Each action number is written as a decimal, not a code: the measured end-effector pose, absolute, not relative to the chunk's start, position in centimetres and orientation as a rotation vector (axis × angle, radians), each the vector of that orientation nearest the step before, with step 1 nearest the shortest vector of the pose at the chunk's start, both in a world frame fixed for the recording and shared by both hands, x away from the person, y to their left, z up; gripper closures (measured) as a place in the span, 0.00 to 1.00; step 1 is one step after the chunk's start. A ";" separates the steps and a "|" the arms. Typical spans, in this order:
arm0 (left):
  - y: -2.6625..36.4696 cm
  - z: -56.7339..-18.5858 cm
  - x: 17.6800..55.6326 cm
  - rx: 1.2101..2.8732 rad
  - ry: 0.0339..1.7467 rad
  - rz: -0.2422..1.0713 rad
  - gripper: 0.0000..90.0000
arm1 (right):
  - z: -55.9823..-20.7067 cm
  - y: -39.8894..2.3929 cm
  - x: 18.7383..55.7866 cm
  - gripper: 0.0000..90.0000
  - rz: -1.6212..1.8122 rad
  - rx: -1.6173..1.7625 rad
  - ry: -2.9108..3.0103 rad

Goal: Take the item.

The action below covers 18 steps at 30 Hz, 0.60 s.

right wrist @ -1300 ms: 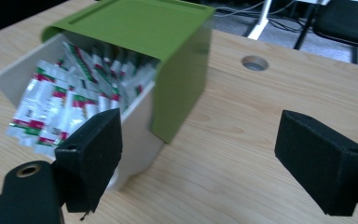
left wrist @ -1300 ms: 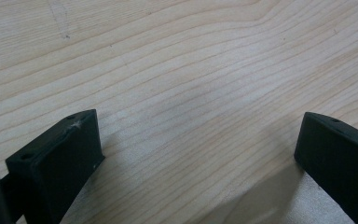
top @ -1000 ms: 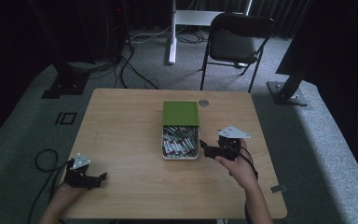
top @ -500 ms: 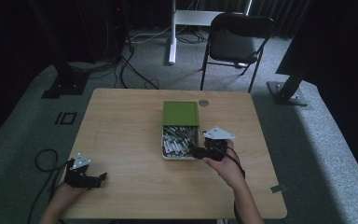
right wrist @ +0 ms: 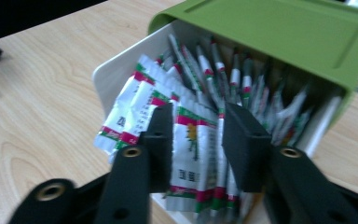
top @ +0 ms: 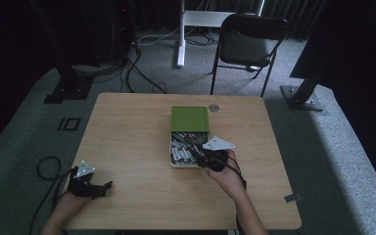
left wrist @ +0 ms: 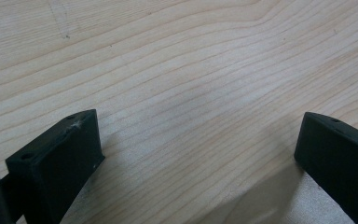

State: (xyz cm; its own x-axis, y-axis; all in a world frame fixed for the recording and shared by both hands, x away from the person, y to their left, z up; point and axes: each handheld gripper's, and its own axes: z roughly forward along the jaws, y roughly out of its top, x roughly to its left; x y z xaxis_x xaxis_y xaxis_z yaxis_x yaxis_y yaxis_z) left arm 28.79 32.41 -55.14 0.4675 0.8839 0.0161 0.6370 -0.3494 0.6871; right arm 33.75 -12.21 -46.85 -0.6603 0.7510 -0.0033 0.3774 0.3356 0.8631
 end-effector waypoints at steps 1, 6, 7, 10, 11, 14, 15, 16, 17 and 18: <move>32.4 -55.1 28.8 2.103 1.258 0.520 0.01 | -47.0 -12.1 33.8 0.78 1.242 0.992 2.206; 32.4 -55.1 28.8 2.104 1.258 0.520 0.02 | -47.7 -11.7 33.9 0.82 1.210 1.005 2.226; 32.4 -55.1 28.8 2.103 1.258 0.520 0.01 | -48.0 -11.6 34.0 0.83 1.190 1.011 2.226; 32.4 -55.1 28.8 2.104 1.257 0.520 0.02 | -48.4 -11.4 34.1 0.83 1.158 1.017 2.227; 32.4 -55.1 28.8 2.104 1.257 0.520 0.01 | -48.6 -11.4 34.1 0.84 1.152 1.022 2.226; 32.4 -55.1 28.8 2.103 1.258 0.520 0.02 | -49.0 -11.2 34.2 0.86 1.138 1.031 2.234; 32.4 -55.1 28.8 2.103 1.258 0.520 0.02 | -49.1 -11.1 34.2 0.86 1.119 1.029 2.241; 32.4 -55.1 28.8 2.104 1.257 0.520 0.01 | -49.3 -11.0 34.2 0.86 1.117 1.029 2.244; 32.4 -55.1 28.8 2.103 1.258 0.520 0.02 | -49.4 -10.9 34.3 0.87 1.110 1.038 2.238; 32.4 -55.1 28.8 2.103 1.258 0.520 0.02 | -49.5 -10.8 34.3 0.87 1.093 1.033 2.234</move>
State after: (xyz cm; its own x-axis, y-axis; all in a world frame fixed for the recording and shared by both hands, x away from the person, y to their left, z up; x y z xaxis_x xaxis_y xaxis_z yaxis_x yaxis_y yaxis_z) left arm 28.79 32.41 -55.14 0.4675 0.8839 0.0162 0.6372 -0.3496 0.6868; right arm 34.26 -10.84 -49.48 -0.6213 0.7810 -0.0635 0.4293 0.4070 0.8062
